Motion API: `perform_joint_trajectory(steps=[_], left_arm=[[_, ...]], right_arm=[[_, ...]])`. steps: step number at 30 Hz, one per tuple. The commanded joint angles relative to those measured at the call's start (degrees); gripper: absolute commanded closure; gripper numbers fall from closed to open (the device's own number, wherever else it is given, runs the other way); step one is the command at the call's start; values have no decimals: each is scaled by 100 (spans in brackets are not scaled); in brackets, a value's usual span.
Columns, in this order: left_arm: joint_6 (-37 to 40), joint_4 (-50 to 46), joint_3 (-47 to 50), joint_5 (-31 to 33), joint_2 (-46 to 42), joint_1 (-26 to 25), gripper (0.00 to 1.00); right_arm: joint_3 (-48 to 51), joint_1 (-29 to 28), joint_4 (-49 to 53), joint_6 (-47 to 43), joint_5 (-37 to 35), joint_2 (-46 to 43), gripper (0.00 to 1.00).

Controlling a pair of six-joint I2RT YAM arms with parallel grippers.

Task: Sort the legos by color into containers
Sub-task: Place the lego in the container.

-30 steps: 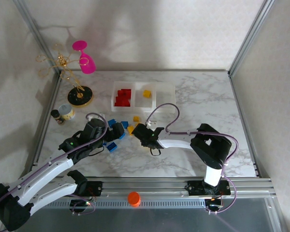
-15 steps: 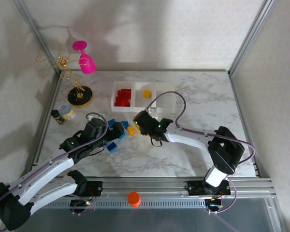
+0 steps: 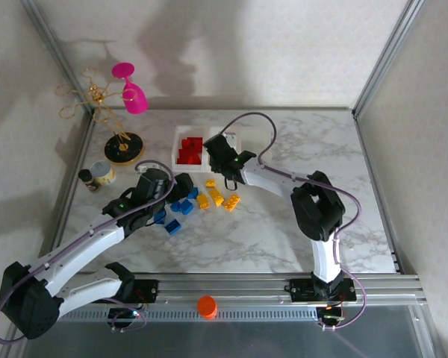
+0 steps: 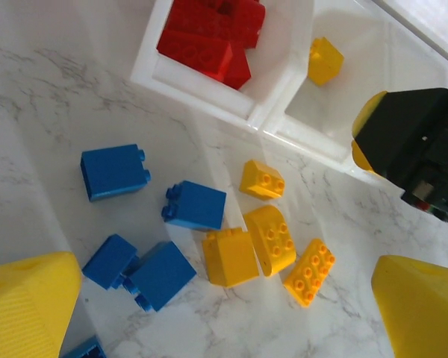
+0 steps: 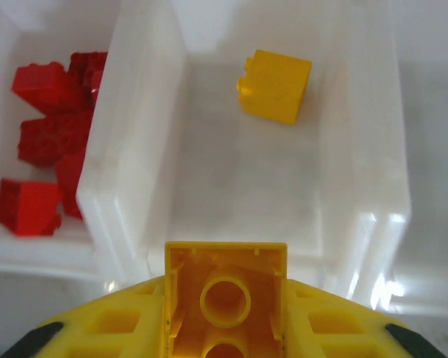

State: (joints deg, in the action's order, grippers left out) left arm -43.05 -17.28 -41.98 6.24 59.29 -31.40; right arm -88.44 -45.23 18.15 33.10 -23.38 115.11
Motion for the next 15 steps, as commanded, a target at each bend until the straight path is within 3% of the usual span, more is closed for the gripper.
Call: perform_joint_trajectory(steps=[1,9,15], left_arm=[[121,212,-172,158,93,180,0],[117,250,-162,217,136,385,0],[130,133,-214,208,28,398,0]], right_arm=[[-531,167,-210,-473,113,423,76],[-1788,517,112,-716,375,1406,66],[-1876,517,193,-682,573,1291,57]])
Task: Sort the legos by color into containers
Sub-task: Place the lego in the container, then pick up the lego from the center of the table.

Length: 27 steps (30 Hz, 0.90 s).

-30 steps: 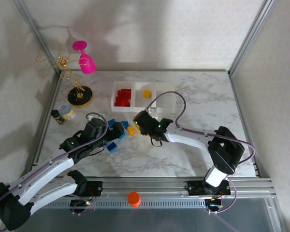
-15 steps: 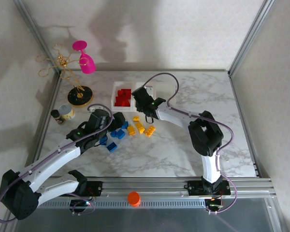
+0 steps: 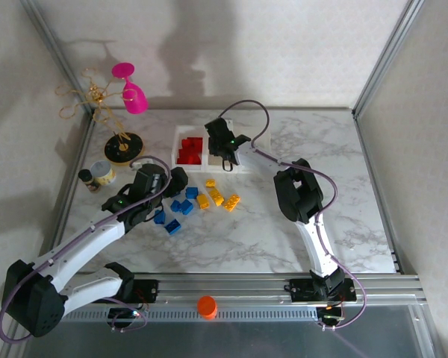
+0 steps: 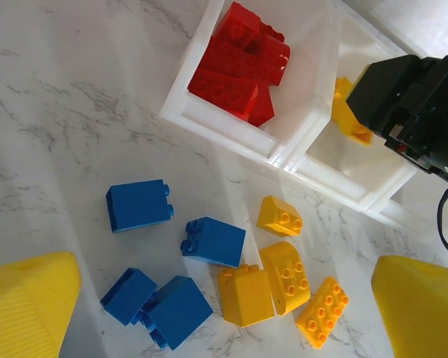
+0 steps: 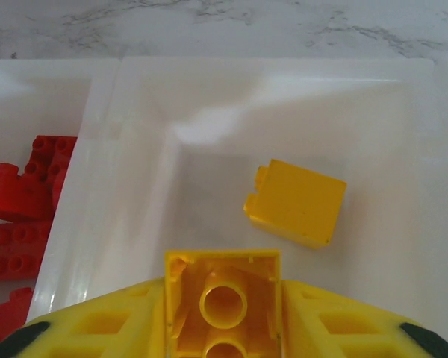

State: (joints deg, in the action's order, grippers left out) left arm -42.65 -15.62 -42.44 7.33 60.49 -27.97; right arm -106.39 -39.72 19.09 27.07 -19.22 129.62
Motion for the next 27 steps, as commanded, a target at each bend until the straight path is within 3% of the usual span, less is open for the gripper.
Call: perform_joint_trajectory(steps=[1,10,17,21,27], left_arm=[[97,-32,-167,77,-116,54,0],[-1,-289,-61,-226,-586,39,0],[-103,-565,155,-612,-1031,-73,0],[-158,-745,235,-552,-1216,-268,0],[-417,-749,511,-496,-1465,-566,0]], right_arm=[[-3,-34,57,-77,187,-262,55],[1441,-313,-80,-41,133,-1729,48],[2963,-755,80,637,-160,-2723,42],[3741,-1080,95,1336,-613,-3041,37],[4515,-1379,-200,1922,-310,-3130,30]])
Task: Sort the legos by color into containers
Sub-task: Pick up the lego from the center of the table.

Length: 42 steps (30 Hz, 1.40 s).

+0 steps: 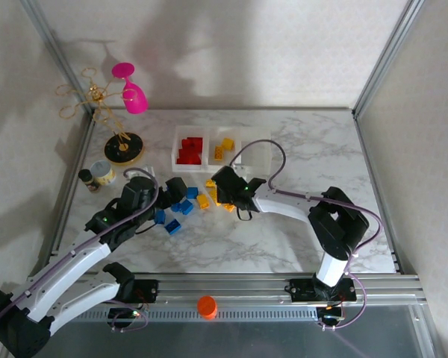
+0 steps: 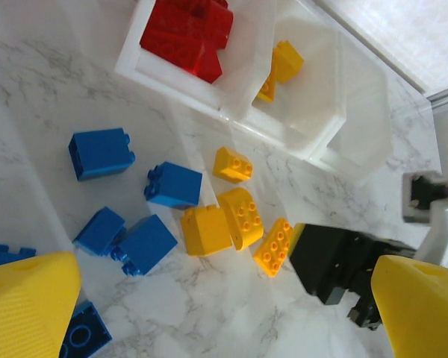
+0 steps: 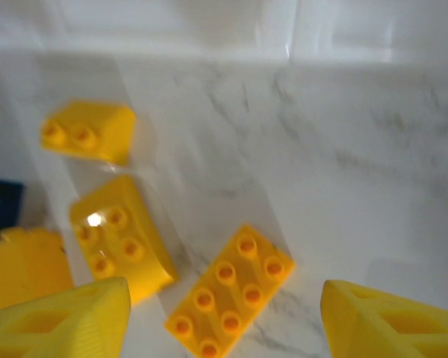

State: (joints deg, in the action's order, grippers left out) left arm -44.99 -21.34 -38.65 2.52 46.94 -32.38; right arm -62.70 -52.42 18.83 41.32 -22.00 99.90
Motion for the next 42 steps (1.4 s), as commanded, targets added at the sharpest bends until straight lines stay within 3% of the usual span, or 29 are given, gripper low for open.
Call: perform_joint_trajectory(steps=[1,13,20,31,42], left_arm=[[-225,-168,175,6,-130,-170,0],[-306,-125,249,101,-71,-295,0],[-333,-89,278,128,-20,-306,0],[-315,-53,275,108,100,-310,0],[-296,-55,200,89,194,-313,0]], right_arm=[[220,-150,-202,584,-8,-117,29],[201,-223,-397,1037,55,479,25],[-46,-239,-108,1069,-257,842,25],[230,-259,649,1050,-901,512,41],[231,-190,97,464,-488,662,55]])
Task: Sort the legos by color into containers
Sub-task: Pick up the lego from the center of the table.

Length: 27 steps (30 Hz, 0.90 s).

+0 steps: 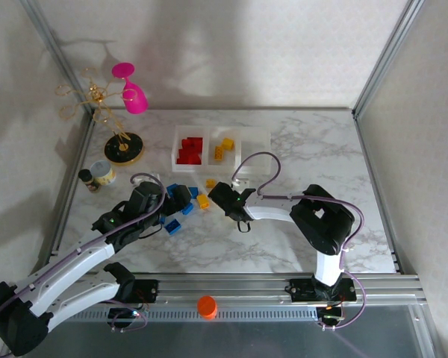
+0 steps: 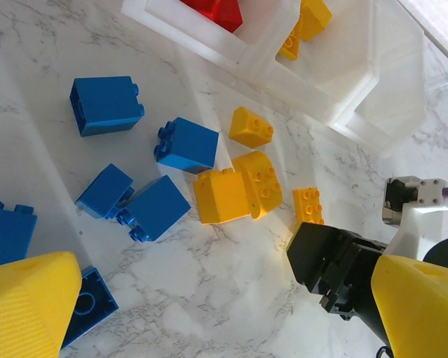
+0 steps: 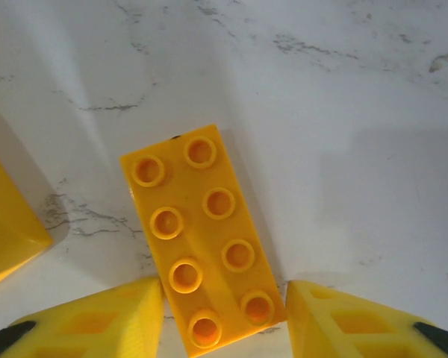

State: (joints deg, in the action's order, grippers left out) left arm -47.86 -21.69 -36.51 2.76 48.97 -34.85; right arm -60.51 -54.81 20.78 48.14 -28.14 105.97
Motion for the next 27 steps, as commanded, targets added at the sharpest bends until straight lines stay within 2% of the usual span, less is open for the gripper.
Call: perform_joint_trajectory(steps=[1,7,13,23,27], left_arm=[[-5,-43,-15,78,-27,-62,0],[-14,-90,19,141,-168,-66,0],[4,-72,-29,93,-151,-66,0],[133,-29,-270,128,-36,-66,0],[136,62,-456,161,190,-66,0]], right_arm=[[-7,49,-113,-261,141,50,56],[8,49,-82,-421,214,-115,64],[82,57,-48,-444,278,-437,67],[-272,156,-64,-896,189,-1043,67],[-706,462,-316,-1315,331,-805,67]])
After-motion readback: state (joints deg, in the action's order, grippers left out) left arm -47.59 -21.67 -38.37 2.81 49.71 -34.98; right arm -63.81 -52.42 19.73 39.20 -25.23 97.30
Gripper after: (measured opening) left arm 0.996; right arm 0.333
